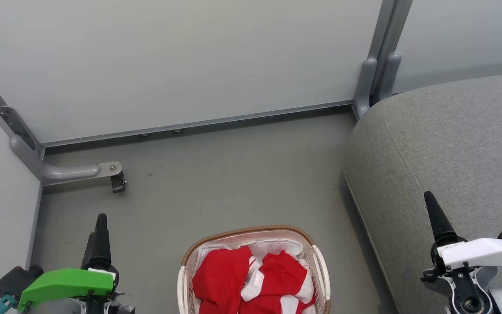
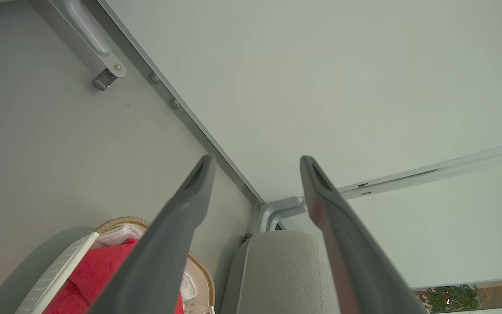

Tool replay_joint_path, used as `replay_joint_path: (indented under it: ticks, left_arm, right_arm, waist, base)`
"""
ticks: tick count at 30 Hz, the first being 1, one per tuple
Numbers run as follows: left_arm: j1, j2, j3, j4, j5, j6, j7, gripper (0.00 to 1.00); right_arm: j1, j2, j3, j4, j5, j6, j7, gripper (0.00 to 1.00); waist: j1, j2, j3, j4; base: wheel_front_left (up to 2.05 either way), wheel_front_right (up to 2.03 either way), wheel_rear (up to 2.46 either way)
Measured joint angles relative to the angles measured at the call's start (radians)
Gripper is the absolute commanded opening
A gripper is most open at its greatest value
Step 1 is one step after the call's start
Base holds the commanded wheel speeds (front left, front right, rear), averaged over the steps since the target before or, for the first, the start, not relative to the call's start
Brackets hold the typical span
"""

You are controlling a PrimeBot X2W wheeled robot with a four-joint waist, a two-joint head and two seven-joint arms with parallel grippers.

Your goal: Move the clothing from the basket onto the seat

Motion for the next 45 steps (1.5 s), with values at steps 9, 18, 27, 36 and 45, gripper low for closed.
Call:
replay_joint_path:
  ticks: [9,18,27,36,45]
  left_arm:
    - [0.000,0.005,-0.027,0.008,0.187,0.000,-0.034,1.00]
    - [0.000,0.008,-0.045,0.025,0.345,0.000,-0.063,1.00]
    - [0.000,0.017,-0.073,0.048,0.472,0.000,-0.091,1.00]
    - [0.000,0.021,-0.089,0.055,0.589,-0.001,-0.117,1.00]
    - [-0.001,0.023,-0.110,0.067,0.688,-0.001,-0.138,1.00]
  right_arm:
    - [-0.015,-0.005,0.010,0.000,-0.182,0.000,-0.031,1.00]
    - [-0.025,-0.007,0.032,0.012,-0.329,0.000,-0.062,1.00]
    - [-0.048,-0.014,0.057,0.039,-0.468,0.000,-0.091,1.00]
    - [-0.074,-0.015,0.076,0.076,-0.597,0.000,-0.115,1.00]
    - [-0.080,-0.018,0.089,0.095,-0.709,0.000,-0.138,1.00]
  waist:
    - [0.0000,0.0000,0.000,0.003]
    - [0.0000,0.0000,0.001,0.006]
    - [0.0000,0.0000,0.001,0.009]
    - [0.0000,0.0000,0.001,0.012]
    - [0.0000,0.0000,0.001,0.013]
  base:
    - [0.00,0.00,0.00]
    - [0.00,0.00,0.00]
    - [0.00,0.00,0.00]
    - [0.00,0.00,0.00]
    - [0.00,0.00,0.00]
